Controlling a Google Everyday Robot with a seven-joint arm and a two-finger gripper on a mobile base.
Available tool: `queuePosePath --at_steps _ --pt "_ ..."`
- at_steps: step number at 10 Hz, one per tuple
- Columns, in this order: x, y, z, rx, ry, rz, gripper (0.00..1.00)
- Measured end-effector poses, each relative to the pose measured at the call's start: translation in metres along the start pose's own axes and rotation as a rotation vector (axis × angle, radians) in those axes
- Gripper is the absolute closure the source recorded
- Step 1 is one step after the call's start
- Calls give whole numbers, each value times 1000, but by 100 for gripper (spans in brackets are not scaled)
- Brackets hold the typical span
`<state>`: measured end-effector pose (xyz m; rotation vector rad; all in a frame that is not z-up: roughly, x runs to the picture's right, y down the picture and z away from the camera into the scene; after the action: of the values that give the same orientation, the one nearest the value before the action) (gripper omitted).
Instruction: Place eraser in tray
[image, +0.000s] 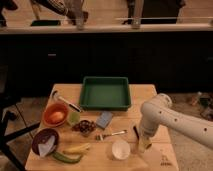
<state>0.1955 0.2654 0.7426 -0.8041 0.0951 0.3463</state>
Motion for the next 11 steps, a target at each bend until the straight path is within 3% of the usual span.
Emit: queuePosePath --at_steps 2,7,11 --pt "3 -4 9 14 28 67 20" --pt "30 -17 7 64 79 227 20" --pt "30 -25 27 14 51 313 20"
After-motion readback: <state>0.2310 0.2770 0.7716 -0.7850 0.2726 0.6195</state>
